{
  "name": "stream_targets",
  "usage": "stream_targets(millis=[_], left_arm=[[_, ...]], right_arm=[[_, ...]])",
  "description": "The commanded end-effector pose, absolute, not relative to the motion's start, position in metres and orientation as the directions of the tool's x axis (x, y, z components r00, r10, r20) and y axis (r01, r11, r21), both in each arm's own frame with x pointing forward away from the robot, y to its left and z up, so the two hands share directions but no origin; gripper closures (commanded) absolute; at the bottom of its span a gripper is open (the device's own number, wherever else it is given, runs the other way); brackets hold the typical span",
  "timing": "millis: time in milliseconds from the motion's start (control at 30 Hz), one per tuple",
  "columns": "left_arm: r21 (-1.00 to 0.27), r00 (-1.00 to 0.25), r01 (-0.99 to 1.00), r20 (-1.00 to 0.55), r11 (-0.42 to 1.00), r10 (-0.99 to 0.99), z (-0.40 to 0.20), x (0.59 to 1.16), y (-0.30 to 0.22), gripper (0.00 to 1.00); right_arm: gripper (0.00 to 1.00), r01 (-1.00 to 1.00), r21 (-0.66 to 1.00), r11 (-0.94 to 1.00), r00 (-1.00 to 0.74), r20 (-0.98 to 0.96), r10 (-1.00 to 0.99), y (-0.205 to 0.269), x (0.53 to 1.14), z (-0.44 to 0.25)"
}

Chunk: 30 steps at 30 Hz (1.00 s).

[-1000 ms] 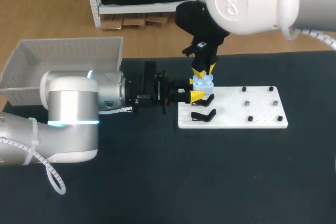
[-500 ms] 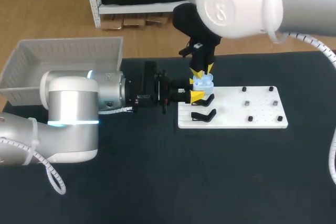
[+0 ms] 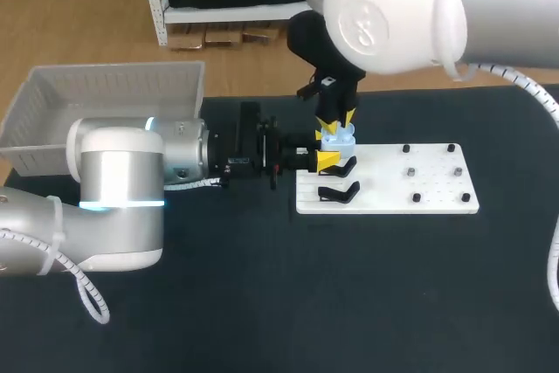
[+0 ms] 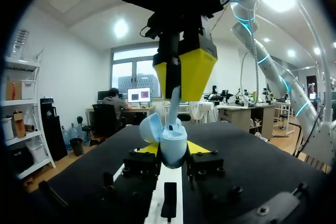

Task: Pick up each earbud case from the left stands, insert the matching earbuds, close the lid, and place the case in the box.

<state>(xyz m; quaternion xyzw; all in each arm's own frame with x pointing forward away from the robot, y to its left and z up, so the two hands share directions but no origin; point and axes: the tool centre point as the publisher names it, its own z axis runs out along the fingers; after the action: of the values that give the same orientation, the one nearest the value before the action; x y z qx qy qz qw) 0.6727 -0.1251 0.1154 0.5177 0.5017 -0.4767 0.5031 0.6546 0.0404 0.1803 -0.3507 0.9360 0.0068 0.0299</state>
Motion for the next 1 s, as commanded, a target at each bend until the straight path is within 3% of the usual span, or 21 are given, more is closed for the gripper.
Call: stream_targets(millis=[33, 1000], left_arm=[[0.044, 0.044, 0.999, -0.998, 0.012, 0.037, 0.1146, 0.6726, -0.125, 1.0], [0.044, 0.044, 0.999, -0.998, 0.012, 0.037, 0.1146, 0.6726, -0.125, 1.0]], right_arm=[[1.0, -0.656, -0.013, 0.755, -0.752, -0.068, -0.655, 0.0398, 0.6519, 0.1775], [1.0, -0.643, -0.009, 0.766, -0.764, -0.068, -0.642, 0.0401, 0.6567, 0.1678]])
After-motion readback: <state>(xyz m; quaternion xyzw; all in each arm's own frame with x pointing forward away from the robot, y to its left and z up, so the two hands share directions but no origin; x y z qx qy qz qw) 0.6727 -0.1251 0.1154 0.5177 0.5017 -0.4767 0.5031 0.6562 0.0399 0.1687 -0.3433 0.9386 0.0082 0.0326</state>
